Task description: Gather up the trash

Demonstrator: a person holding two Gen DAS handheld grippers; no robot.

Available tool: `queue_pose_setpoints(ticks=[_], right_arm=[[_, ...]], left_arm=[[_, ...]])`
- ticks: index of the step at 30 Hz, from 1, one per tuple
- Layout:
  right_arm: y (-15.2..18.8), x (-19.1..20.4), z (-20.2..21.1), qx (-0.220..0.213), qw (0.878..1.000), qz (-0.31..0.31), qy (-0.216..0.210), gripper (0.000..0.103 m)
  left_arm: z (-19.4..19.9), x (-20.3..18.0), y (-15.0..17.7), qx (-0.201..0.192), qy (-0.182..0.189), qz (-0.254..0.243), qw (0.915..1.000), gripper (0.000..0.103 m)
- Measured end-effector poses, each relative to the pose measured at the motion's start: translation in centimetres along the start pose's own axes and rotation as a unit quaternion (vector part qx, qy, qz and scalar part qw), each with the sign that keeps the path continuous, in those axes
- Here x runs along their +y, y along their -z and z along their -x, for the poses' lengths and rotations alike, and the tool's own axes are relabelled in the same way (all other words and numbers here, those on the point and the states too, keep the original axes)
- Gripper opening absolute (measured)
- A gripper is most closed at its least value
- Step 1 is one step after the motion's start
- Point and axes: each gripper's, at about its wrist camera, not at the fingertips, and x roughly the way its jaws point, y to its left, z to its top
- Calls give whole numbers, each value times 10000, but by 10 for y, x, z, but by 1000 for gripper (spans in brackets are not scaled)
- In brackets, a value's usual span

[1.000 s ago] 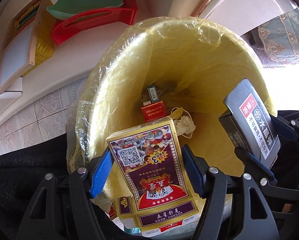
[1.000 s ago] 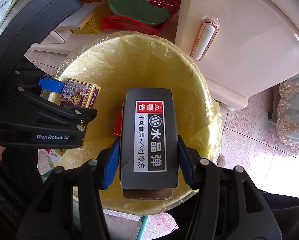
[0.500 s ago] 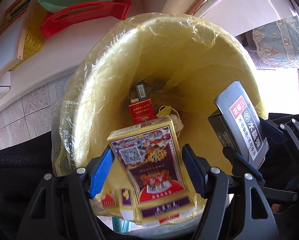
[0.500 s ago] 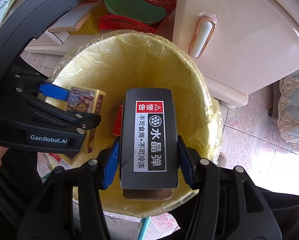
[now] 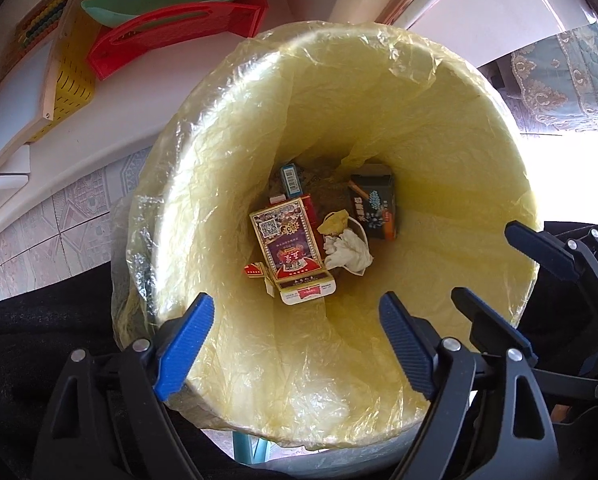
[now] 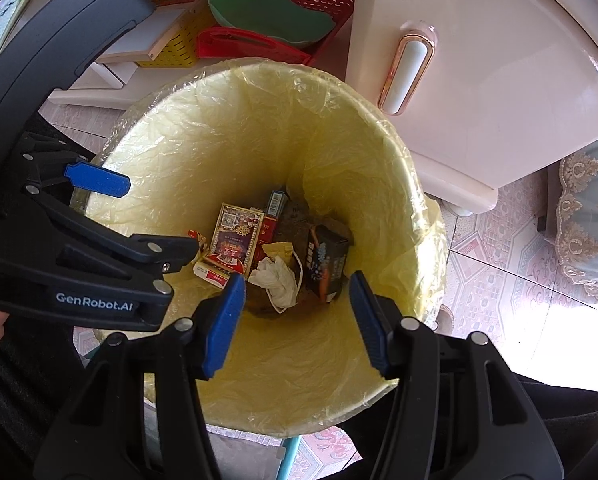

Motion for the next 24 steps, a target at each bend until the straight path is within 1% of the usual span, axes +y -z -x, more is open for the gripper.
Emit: queue_pose_setpoints(ticks=[2, 6, 10, 13, 16, 17, 22, 24], right_arm=[[0, -1, 0, -8, 10000, -24, 80, 67], [0, -3, -1, 1, 9999, -88, 49, 72], [-1, -3, -1, 11, 9999, -101, 70, 74], [-1, -3, 0, 9, 9999, -120, 104, 78], [0, -4, 5, -39, 9998, -173, -2, 81], [0, -3, 7, -50, 9998, -181, 21, 84], [2, -2, 14, -30, 9997, -254, 47, 87], [4, -3, 20, -61, 9994, -343, 47, 87]], left_arm=[[0, -2, 0, -28, -69, -9, 10000, 82], [1, -1, 0, -18, -60, 59, 10000, 82], [2, 1, 3, -16, -108, 74, 9999, 83], [2, 2, 5, -21, -169, 107, 9998, 83], [4, 3, 8, -58, -262, 136, 9995, 83], [6, 2, 9, -71, -294, 144, 9994, 83], [16, 1, 15, -177, -390, 267, 9987, 83], [21, 1, 20, -202, -389, 427, 9981, 83]])
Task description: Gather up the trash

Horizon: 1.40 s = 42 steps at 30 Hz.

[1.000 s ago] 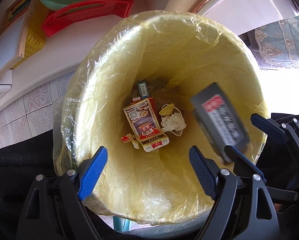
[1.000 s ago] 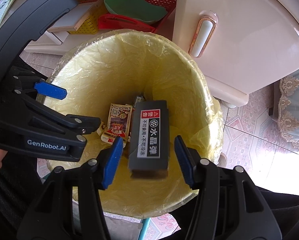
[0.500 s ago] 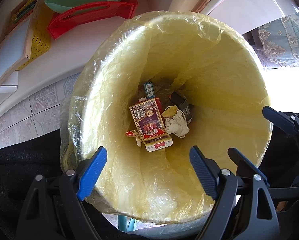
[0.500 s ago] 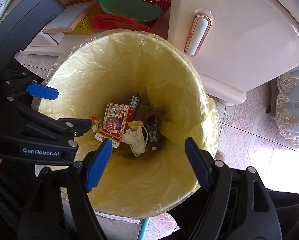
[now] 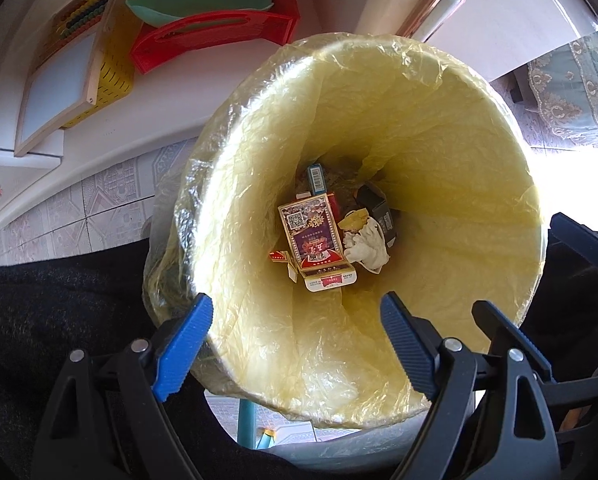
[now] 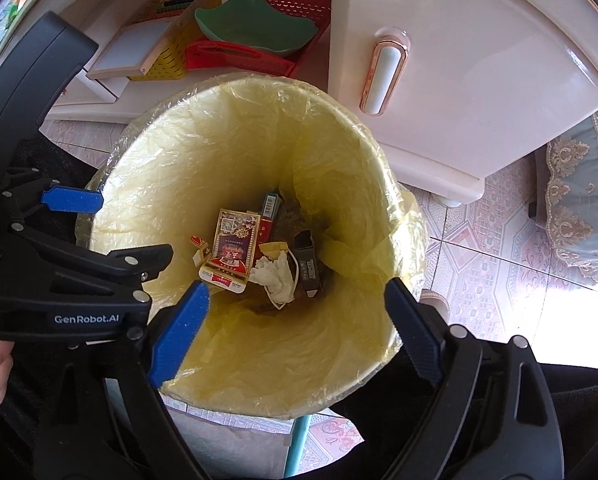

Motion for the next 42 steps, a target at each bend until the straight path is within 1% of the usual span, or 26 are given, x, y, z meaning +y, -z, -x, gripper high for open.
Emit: queue_pose_setpoints(ticks=[3, 5, 9, 12, 14, 17, 21, 23, 27, 30, 34, 36, 38, 42], right_arm=[[4, -2, 14, -84, 9998, -181, 2, 90], [8, -2, 27, -191, 9994, -281, 3, 90], [15, -3, 59, -540, 9977, -416, -24, 91], [22, -4, 85, -841, 9954, -455, 75, 91], [27, -6, 102, -1034, 9931, -511, 208, 94], [37, -9, 127, -1327, 9887, -590, 376, 94], [51, -13, 160, -1759, 9804, -697, 555, 96], [58, -15, 176, -1980, 9754, -754, 610, 97], [70, -18, 205, -2433, 9630, -873, 763, 97], [78, -21, 229, -2735, 9521, -986, 950, 97], [90, -29, 262, -3220, 9314, -1229, 1172, 97], [95, -30, 282, -3512, 9190, -1300, 1232, 97], [97, -28, 299, -3720, 9076, -1334, 1416, 97], [101, -23, 329, -4082, 8892, -1390, 1529, 97]], left_arm=[[12, 3, 9, -121, 124, 276, 9995, 84], [25, 4, 15, -247, 132, 356, 9990, 84], [59, 2, 27, -702, -4, 404, 9967, 84], [85, -2, 36, -1008, 20, 496, 9937, 86], [101, -7, 44, -1211, 28, 559, 9911, 87], [126, -16, 55, -1537, 15, 582, 9864, 87], [163, -31, 69, -2053, -63, 501, 9774, 88], [181, -36, 77, -2280, -49, 468, 9725, 91], [214, -46, 92, -2775, -72, 428, 9597, 91], [239, -54, 105, -3141, -213, 402, 9483, 94], [276, -57, 121, -3605, -279, 434, 9313, 96], [294, -56, 131, -3849, -238, 471, 9214, 96], [313, -57, 141, -4102, -271, 529, 9101, 96], [345, -59, 156, -4490, -353, 556, 8911, 96]])
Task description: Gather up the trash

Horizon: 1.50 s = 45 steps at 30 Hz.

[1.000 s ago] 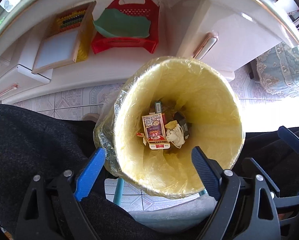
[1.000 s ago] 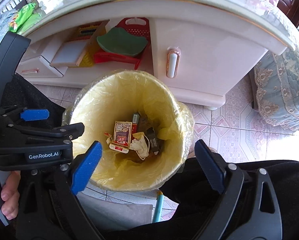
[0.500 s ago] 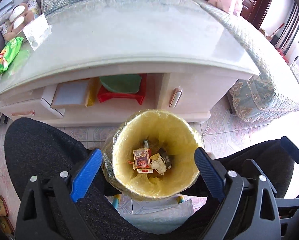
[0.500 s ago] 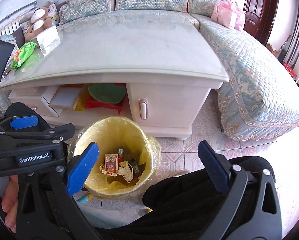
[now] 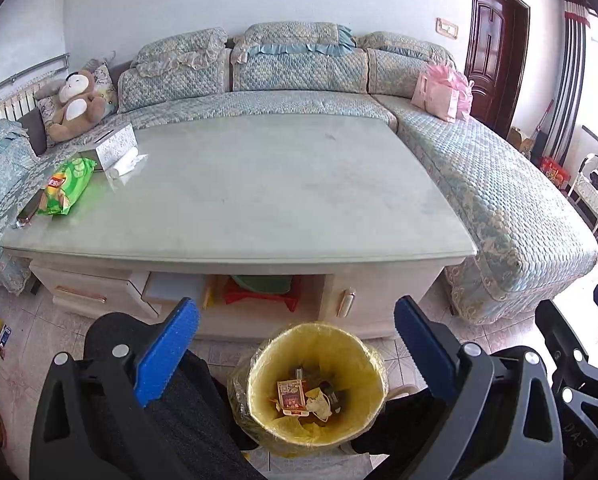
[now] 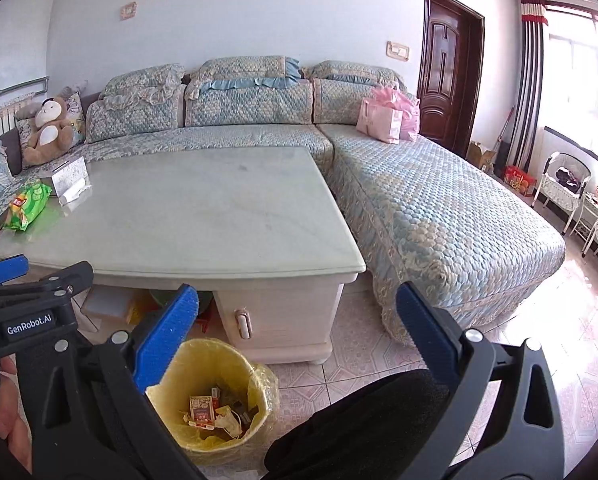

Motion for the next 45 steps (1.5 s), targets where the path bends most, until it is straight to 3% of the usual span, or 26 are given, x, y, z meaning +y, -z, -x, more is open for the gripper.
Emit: queue_pose_setpoints(ticks=[6, 13, 25, 45], right_arm=[[-16, 8, 23, -359, 9993, 16, -56, 97], [-19, 16, 39, -532, 9985, 32, -96, 97], [-17, 22, 48, -457, 9989, 100, -52, 97], [-17, 26, 50, -425, 9991, 83, -8, 97]], left_arm=[[36, 0, -11, -566, -282, -6, 9980, 96], [66, -2, -11, -851, -473, -62, 9952, 96], [58, 4, -1, -429, -457, -23, 9980, 96], [56, 7, 2, -431, -539, -80, 9976, 96]])
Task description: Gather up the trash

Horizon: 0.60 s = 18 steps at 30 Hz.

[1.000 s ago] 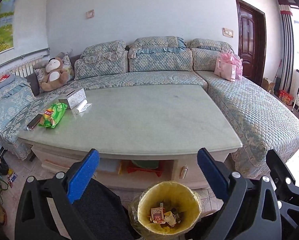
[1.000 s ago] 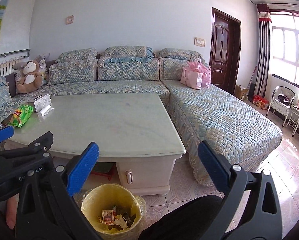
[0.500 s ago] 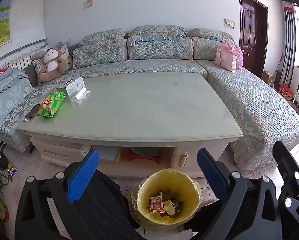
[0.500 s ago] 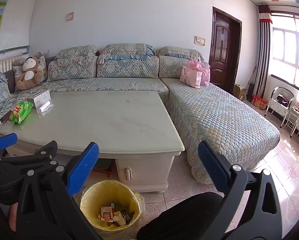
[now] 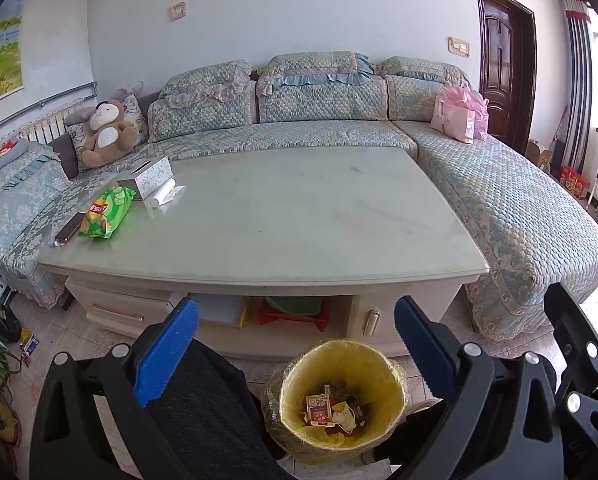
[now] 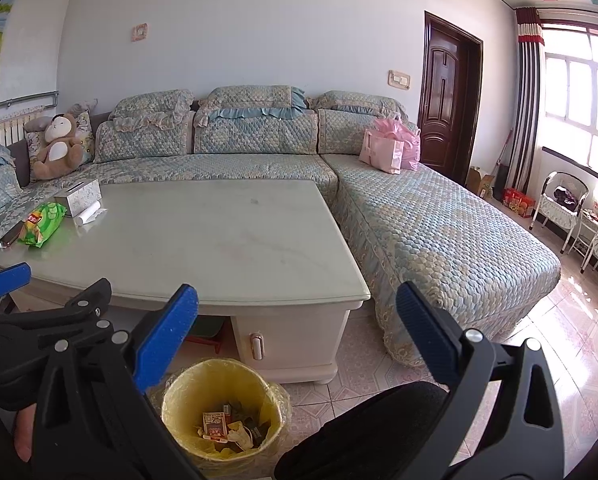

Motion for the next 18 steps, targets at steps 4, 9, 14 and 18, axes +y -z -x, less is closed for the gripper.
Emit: queue_pose_setpoints(ticks=[4, 9, 14, 18], right_arm=[[0, 0, -1, 3, 10000, 7, 29, 97], [0, 0, 0, -14, 10000, 12, 44, 97], [1, 0, 0, 4, 10000, 3, 32, 97], [1, -1, 0, 26, 10000, -15, 19, 97]], left_arm=[[0, 0, 0, 2, -7, -8, 10000, 96], [0, 0, -1, -6, 1, -18, 10000, 96], [0, 0, -1, 0, -11, -44, 10000, 96], [0, 1, -1, 18, -2, -44, 10000, 96]])
